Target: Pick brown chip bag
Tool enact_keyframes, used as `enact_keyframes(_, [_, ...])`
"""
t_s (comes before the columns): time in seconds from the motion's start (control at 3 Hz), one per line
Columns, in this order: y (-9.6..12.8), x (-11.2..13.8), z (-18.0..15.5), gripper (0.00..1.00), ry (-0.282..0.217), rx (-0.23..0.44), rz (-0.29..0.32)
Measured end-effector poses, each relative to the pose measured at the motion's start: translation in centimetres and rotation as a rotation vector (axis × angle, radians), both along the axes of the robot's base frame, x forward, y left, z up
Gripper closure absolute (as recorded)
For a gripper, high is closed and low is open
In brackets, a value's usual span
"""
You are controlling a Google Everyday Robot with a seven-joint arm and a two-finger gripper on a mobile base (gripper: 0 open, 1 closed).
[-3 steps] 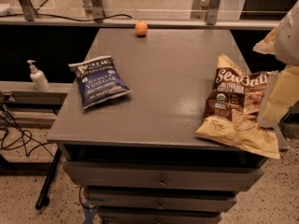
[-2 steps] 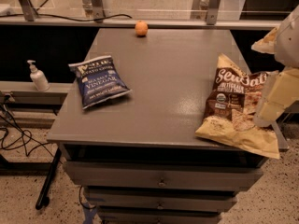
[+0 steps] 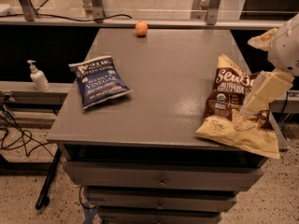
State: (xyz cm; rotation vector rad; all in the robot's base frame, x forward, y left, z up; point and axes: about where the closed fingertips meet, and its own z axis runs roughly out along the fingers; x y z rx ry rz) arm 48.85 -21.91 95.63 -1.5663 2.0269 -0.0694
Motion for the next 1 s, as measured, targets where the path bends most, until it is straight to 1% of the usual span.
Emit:
enact_keyframes(0.33, [-1.0,3.2,-1.0,0.00,-0.024,0.024,-0.016])
enact_keyframes(0.67, [-1.4,5.2,-3.1,0.00,0.017,0.066,-0.036])
enact_keyframes(1.0, [-1.2,6.1,-6.3,0.00,0.088,0.099,-0.051])
